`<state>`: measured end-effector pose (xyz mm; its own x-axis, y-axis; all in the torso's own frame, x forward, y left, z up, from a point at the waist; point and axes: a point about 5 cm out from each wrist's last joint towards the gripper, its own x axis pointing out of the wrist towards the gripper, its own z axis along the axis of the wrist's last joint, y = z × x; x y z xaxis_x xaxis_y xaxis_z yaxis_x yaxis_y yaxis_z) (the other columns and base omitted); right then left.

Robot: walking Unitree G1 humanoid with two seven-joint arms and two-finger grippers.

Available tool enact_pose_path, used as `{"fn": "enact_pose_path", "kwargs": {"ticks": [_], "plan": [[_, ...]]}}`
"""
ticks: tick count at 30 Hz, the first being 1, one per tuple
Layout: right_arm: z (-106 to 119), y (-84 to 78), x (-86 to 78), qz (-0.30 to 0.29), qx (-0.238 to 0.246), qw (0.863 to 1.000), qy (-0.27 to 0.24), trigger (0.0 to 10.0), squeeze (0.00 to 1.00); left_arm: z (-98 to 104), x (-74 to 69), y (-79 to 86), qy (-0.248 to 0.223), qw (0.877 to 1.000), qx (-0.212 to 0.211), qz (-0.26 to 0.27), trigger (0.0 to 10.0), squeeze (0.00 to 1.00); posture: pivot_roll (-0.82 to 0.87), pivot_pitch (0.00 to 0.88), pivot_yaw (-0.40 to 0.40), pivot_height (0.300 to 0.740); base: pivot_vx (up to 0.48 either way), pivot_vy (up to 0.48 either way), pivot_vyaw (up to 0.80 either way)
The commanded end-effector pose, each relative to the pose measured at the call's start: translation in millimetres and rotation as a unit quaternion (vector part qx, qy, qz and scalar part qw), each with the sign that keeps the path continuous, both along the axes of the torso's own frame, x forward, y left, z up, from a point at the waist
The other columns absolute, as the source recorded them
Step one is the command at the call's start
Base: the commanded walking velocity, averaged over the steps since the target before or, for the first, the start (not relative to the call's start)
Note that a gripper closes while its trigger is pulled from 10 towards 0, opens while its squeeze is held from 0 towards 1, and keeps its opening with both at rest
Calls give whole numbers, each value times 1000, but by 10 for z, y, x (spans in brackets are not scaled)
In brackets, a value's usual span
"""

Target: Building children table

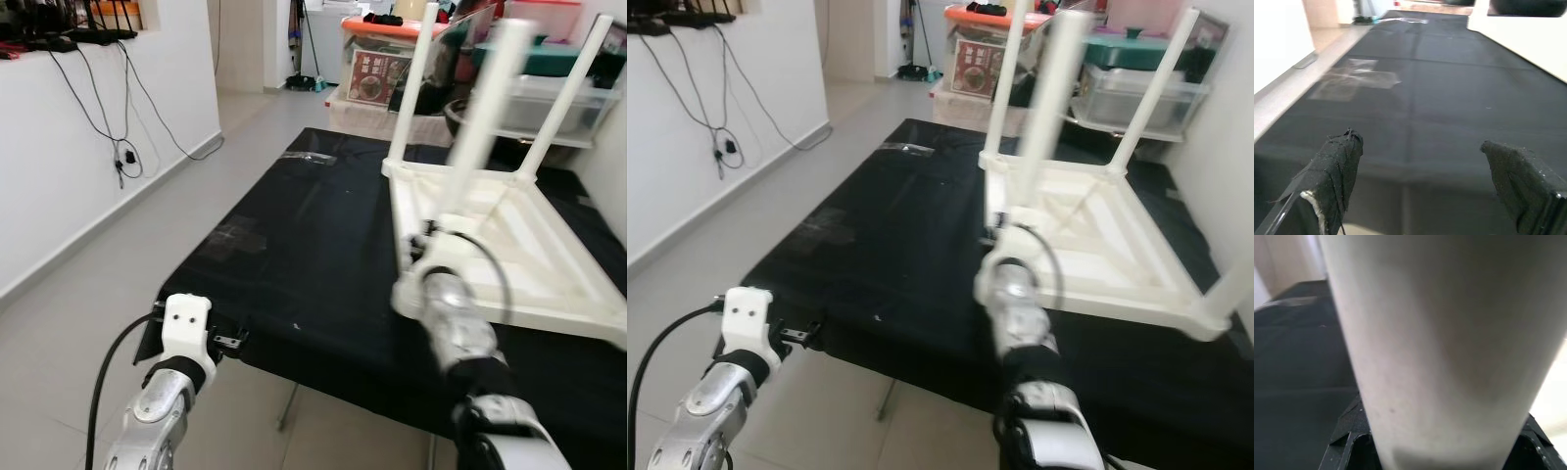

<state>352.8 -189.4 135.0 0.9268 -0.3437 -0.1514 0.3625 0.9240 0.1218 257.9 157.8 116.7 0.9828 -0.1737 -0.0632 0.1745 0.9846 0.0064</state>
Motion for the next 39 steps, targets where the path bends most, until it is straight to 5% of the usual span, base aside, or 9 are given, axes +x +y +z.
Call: {"fn": "enact_pose_path", "kwargs": {"ticks": [1,3,5,8,9,24,28,33,39], "plan": [[-251,-10,-92,-11,21,998,63,10000,0,14,6,-60,-2,1000,3,-11,10000,0,83,0,-74,740,0,0,0],[-234,146,-127,35,36,997,54,10000,0,6,7,-71,-1,1000,3,-15,10000,0,76,0,-69,740,0,0,0],[95,516,-86,193,74,978,-40,10000,1000,15,36,-98,-2,1000,1,-20,10000,0,77,0,-68,740,0,0,0],[298,628,-10,261,83,959,-75,10000,1000,21,49,-104,-4,1000,1,-21,10000,0,75,0,-65,740,0,0,0],[517,687,58,339,89,930,-108,10000,0,28,55,-108,-6,1000,0,-22,10000,0,75,0,-68,740,0,0,0],[893,802,210,577,-16,803,-149,10000,0,29,85,-87,-13,1000,0,-9,10000,0,104,0,-108,740,0,0,0],[751,1046,158,616,-15,777,-134,0,0,34,73,-125,-15,1000,-1,-11,10000,0,121,0,-115,740,0,0,0],[674,1063,65,654,18,747,-118,0,0,26,51,-76,-13,1000,1,-11,10000,0,103,0,-109,740,0,0,0],[489,347,328,225,-25,974,-24,0,0,27,56,-65,-14,1000,2,-8,10000,0,86,0,-103,740,0,0,0]]}}
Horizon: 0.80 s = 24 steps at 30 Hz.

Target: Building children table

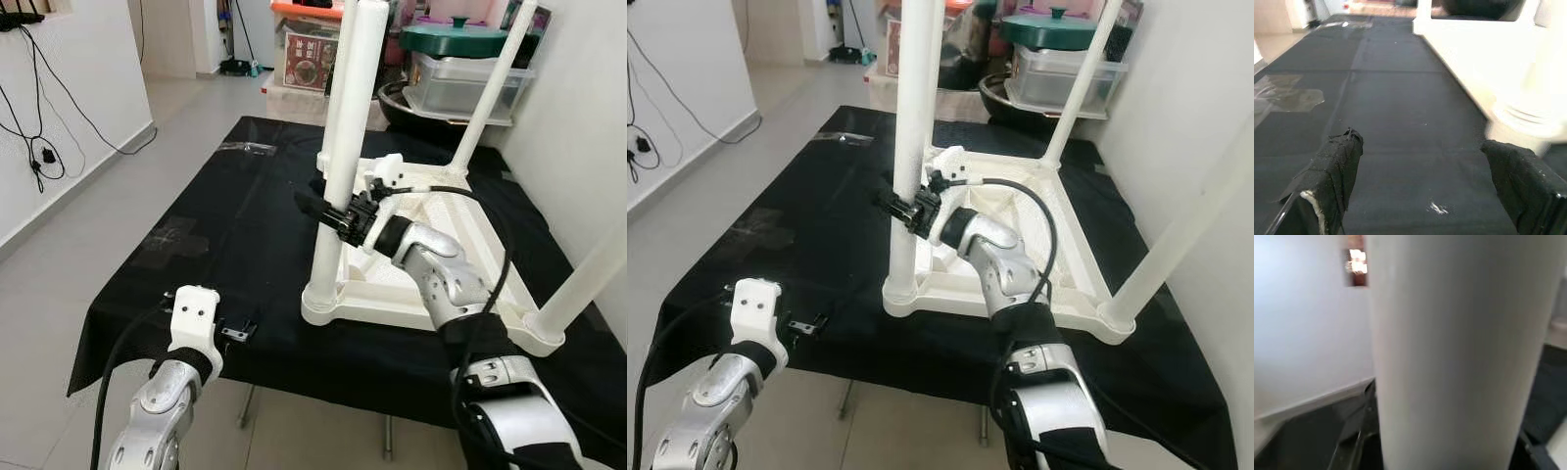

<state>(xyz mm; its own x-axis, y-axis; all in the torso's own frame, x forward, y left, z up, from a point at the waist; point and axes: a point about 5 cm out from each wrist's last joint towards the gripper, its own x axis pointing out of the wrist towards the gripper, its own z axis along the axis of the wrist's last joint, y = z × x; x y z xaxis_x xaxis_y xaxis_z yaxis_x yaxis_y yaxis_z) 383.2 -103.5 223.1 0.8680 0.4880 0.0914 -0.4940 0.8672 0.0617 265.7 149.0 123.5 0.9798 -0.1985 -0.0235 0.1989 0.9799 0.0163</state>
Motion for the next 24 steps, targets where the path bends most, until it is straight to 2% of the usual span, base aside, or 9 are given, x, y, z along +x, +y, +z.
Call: {"fn": "enact_pose_path", "kwargs": {"ticks": [1,4,8,11,12,13,17,18,24], "plan": [[-496,-725,-106,-327,-19,939,110,0,0,-46,-35,10,9,1000,-1,4,10000,0,79,0,-100,740,0,0,0],[-542,-821,-366,-401,-28,909,108,0,0,-64,-57,-17,13,1000,-3,-2,10000,0,68,0,-91,740,0,0,0],[-280,-559,-548,-382,-25,922,62,10000,0,-71,-55,-45,17,1000,-4,-15,10000,0,53,0,-73,740,0,0,0],[-167,-454,-516,-346,-10,937,44,10000,0,-63,-38,-53,16,1000,-3,-19,10000,0,51,0,-71,740,0,0,0],[-40,-389,-488,-301,31,953,15,10000,220,-52,-23,-62,15,1000,-3,-21,10000,0,54,0,-72,740,0,0,0],[71,-359,-436,-261,53,964,-1,10000,1000,-41,-12,-62,13,1000,-3,-23,10000,0,59,0,-78,740,0,0,0],[337,-398,-237,-212,15,977,-12,10000,1000,-23,-15,-37,10,1000,-3,-24,10000,0,60,0,-84,740,0,0,0],[389,-363,-188,-176,-2,984,-4,10000,0,-32,-17,-24,11,1000,-2,-22,10000,0,60,0,-85,740,0,0,0],[484,-236,-149,17,-26,1000,-4,10000,0,-36,-10,-27,10,1000,-4,-21,10000,0,64,0,-88,740,0,0,0]]}}
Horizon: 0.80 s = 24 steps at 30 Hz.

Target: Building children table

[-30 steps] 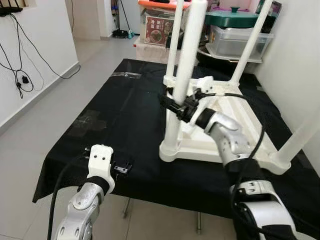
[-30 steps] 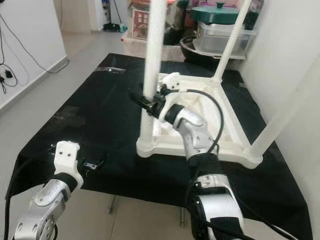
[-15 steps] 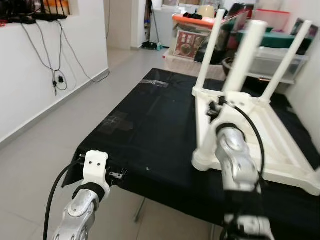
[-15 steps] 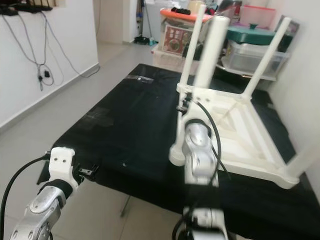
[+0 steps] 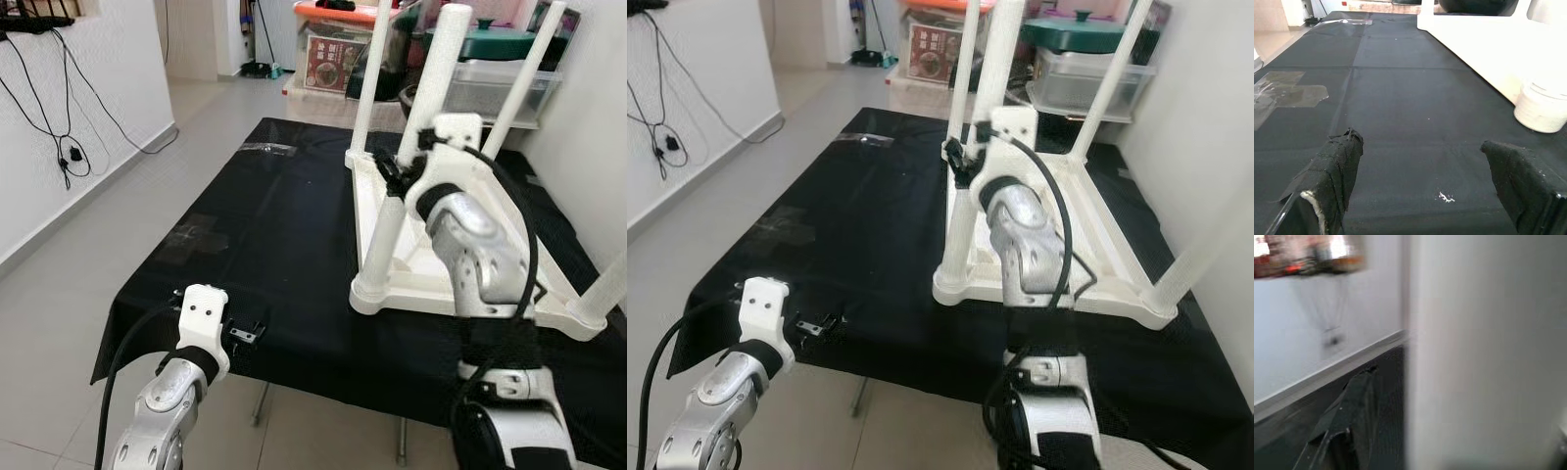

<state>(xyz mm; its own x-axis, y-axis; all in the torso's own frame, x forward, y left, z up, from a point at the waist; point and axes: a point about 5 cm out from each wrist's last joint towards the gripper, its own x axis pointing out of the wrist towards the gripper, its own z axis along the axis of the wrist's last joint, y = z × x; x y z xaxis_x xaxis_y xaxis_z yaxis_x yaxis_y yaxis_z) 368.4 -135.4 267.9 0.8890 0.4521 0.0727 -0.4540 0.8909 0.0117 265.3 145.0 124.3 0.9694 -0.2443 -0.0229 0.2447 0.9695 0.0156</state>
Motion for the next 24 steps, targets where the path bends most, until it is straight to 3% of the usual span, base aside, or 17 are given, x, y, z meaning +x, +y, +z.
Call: {"fn": "enact_pose_path", "kwargs": {"ticks": [1,2,4,5,7,8,10,11,12,14,15,16,18,20,21,23,24], "plan": [[57,95,-16,94,-30,995,-25,10000,0,-42,3,0,9,1000,-3,0,10000,0,68,0,-90,740,0,0,0],[57,95,-16,94,-30,995,-25,10000,0,-42,3,0,9,1000,-3,0,10000,0,68,0,-90,740,0,0,0],[-144,220,38,196,-84,977,-13,10000,0,-2,32,-34,1,1000,-8,-2,10000,0,75,0,-95,740,0,0,0],[-313,307,60,231,-103,968,9,7020,0,1,42,-46,0,1000,-8,-3,10000,0,83,0,-103,740,0,0,0],[-426,363,67,250,-110,962,27,7020,0,0,46,-51,-1,1000,-8,-4,10000,0,83,0,-103,740,0,0,0],[-501,417,112,237,-102,965,44,0,0,-7,47,-52,0,1000,-6,-4,10000,0,92,0,-110,740,0,0,0],[-501,417,112,237,-102,965,44,0,0,-7,47,-52,0,1000,-6,-4,10000,0,92,0,-110,740,0,0,0],[-526,414,218,167,-79,981,67,0,0,-8,46,-51,0,1000,-5,-5,10000,0,92,0,-110,740,0,0,0],[-526,414,218,167,-79,981,67,0,0,-8,46,-51,0,1000,-5,-5,10000,0,92,0,-110,740,0,0,0],[-555,233,405,-49,-38,993,105,0,0,-11,38,-45,1,1000,-4,-5,10000,0,92,0,-111,740,0,0,0],[-655,-26,416,-197,-5,972,130,0,0,-19,30,-43,3,1000,-4,-4,10000,0,87,0,-110,740,0,0,0],[-655,-26,416,-197,-5,972,130,0,0,-19,30,-43,3,1000,-4,-4,10000,0,87,0,-110,740,0,0,0],[-854,-322,316,-341,29,926,159,0,0,-31,16,-45,6,1000,-4,-3,10000,0,85,0,-111,740,0,0,0],[-854,-322,316,-341,29,926,159,0,0,-31,16,-45,6,1000,-4,-3,10000,0,85,0,-111,740,0,0,0],[-972,-361,213,-374,44,910,173,0,0,-35,8,-48,7,1000,-4,-3,10000,0,83,0,-109,740,0,0,0],[-1055,-305,85,-382,53,905,181,0,0,-36,2,-46,8,1000,-6,-2,10000,0,74,0,-99,740,0,0,0],[-1109,-237,-45,-383,63,902,187,3059,0,-38,2,-43,9,1000,-7,-1,10000,0,69,0,-93,740,0,0,0]]}}
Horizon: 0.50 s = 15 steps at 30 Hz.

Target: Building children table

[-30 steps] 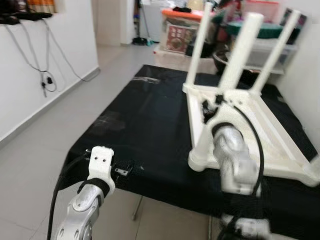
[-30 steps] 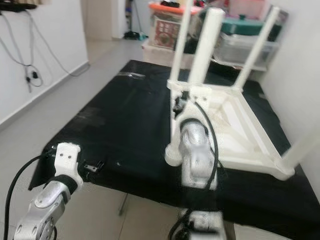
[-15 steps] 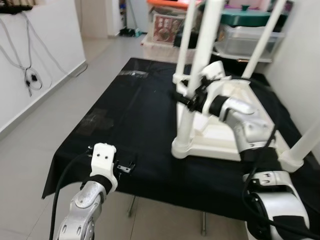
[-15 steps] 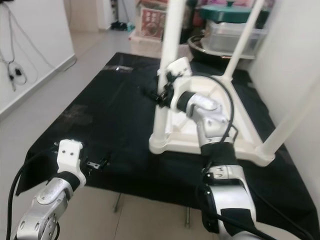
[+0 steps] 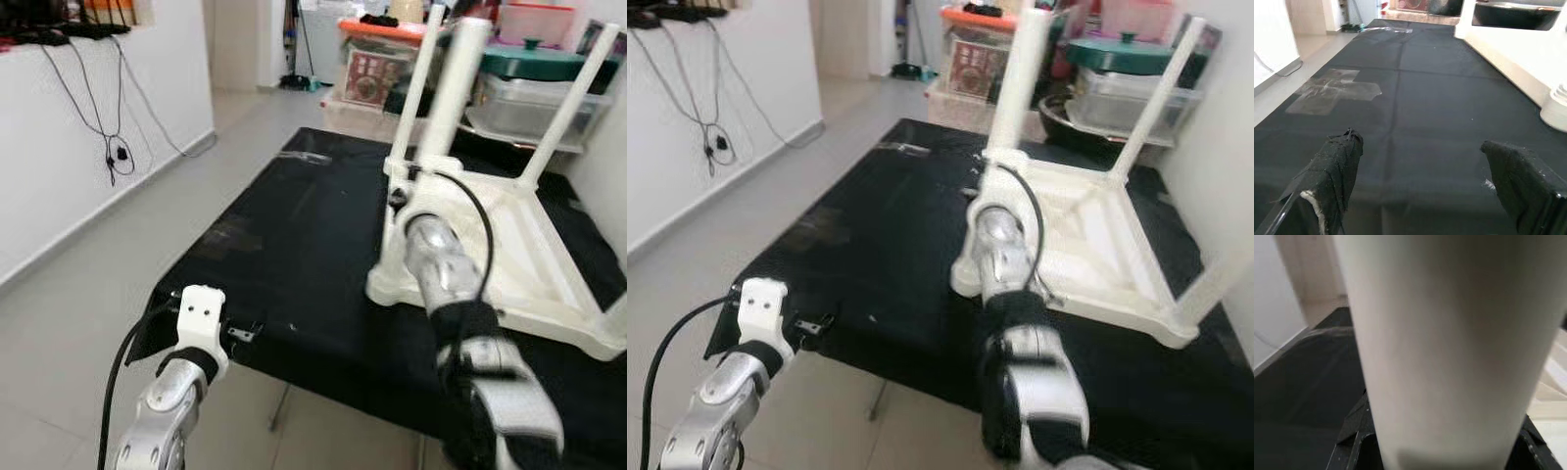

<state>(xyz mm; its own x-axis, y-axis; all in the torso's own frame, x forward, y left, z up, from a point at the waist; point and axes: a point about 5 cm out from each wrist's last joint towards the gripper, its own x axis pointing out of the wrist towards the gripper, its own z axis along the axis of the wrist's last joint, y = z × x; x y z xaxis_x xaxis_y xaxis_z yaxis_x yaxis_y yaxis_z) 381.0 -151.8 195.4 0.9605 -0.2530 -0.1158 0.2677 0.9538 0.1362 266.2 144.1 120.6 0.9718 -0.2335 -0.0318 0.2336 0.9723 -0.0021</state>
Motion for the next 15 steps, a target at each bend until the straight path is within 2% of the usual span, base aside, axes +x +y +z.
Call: {"fn": "enact_pose_path", "kwargs": {"ticks": [1,4,5,6,7,8,9,10,11,12,13,14,15], "plan": [[-389,22,-256,-18,39,996,80,10000,0,-3,-2,-32,4,1000,1,-8,10000,0,56,0,-80,740,0,0,0],[-381,87,-295,-7,37,996,78,10000,0,-5,3,-31,5,1000,1,-9,10000,0,56,0,-80,740,0,0,0],[-299,170,-296,19,48,997,55,10000,1000,-12,13,-36,6,1000,2,-12,10000,0,48,0,-75,740,0,0,0],[-299,170,-296,19,48,997,55,10000,1000,-12,13,-36,6,1000,2,-12,10000,0,48,0,-75,740,0,0,0],[-161,231,-252,62,45,997,24,10000,1000,-11,25,-45,6,1000,3,-15,10000,0,44,0,-74,740,0,0,0],[-161,231,-252,62,45,997,24,10000,1000,-11,25,-45,6,1000,3,-15,10000,0,44,0,-74,740,0,0,0],[17,242,-155,108,40,993,-13,10000,1000,-3,40,-51,5,1000,2,-17,10000,0,43,0,-75,740,0,0,0],[176,246,-46,159,23,986,-38,10000,114,5,50,-56,3,1000,0,-18,10000,0,43,0,-76,740,0,0,0],[176,246,-46,159,23,986,-38,10000,114,5,50,-56,3,1000,0,-18,10000,0,43,0,-76,740,0,0,0],[317,237,60,222,22,973,-60,10000,0,7,56,-57,3,1000,-1,-18,10000,0,46,0,-80,740,0,0,0],[317,237,60,222,22,973,-60,10000,0,7,56,-57,3,1000,-1,-18,10000,0,46,0,-80,740,0,0,0],[472,266,96,302,33,948,-95,10000,0,5,61,-55,2,1000,-1,-18,10000,0,48,0,-79,740,0,0,0],[472,266,96,302,33,948,-95,10000,0,5,61,-55,2,1000,-1,-18,10000,0,48,0,-79,740,0,0,0]]}}
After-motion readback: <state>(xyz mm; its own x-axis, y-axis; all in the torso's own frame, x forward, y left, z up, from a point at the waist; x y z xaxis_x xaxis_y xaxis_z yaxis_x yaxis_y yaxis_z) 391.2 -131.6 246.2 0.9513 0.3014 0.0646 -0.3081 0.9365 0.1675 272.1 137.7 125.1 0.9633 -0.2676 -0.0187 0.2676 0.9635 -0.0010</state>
